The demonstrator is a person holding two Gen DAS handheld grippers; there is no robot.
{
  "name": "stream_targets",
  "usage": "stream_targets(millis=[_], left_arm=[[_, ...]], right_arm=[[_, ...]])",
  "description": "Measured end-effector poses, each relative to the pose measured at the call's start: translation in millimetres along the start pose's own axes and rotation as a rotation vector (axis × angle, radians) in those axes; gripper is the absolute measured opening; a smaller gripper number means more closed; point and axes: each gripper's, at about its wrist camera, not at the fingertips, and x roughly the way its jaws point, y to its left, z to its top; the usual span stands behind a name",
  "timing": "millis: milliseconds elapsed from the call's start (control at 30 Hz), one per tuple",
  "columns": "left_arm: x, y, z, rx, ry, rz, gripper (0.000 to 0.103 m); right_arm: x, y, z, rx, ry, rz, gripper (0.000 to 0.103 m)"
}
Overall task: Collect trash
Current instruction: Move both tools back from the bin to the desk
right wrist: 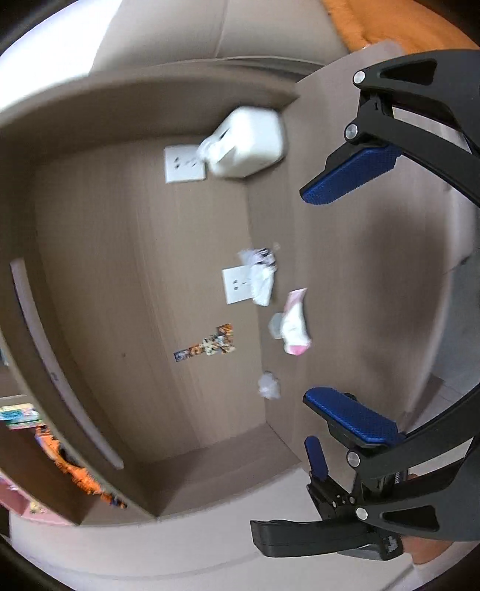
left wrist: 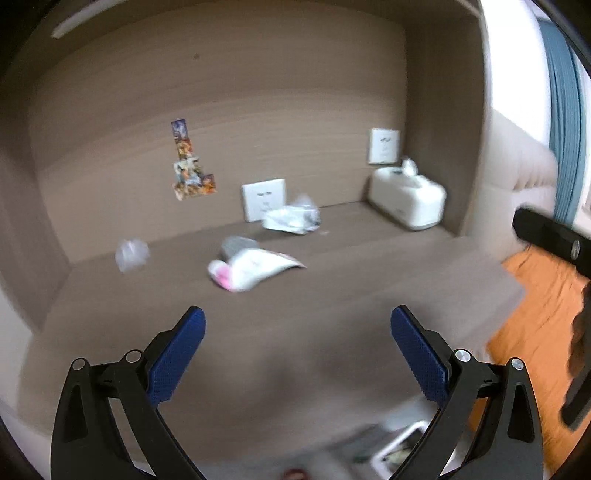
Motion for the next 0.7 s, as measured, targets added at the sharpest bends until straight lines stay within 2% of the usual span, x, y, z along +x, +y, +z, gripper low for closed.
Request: stream_targets(millis=[100,267,333,433,500,633,700], left_arm=[[29.6,47.9,15.3,0.027,0.006,-0.135,0.098],[78.0,78.1,25.6,0.109,0.023,-0.221,0.098],[97.0,81.6,28.6,0.134,0.031,-0.282,0.097],[116.3,83.1,30.6,0.173,0.025,-0.324,0.091],[125.4,81.3,30.0,0.198,0.022,-0.337,0.086],[145.8,78.5,31.1,0.250,0.037,-0.382,0.085],[155.1,76.9,30.6,0.295,0.046,-0.403,0.080]], right_arm=[[47.5,25.7,17.7,-0.008,0.012,-0.058,0.099],[113.7,48.2,33.9,-0.023,0.042,-0.158,0.099],[137.3,52.8,36.6,-0.027,0.068,-0.181,0.099],[163.4,60.4,34.6,-0.056,0.094,-0.225,0.099],[176.0,64.7,30.9,-0.069,0.108,-0.246,0.099],[195.0,68.6,25.5,-0.068,0.132,-0.289,0.099],[206.2,65.8,22.9,-0.069,0.148,-0.329,0.099]])
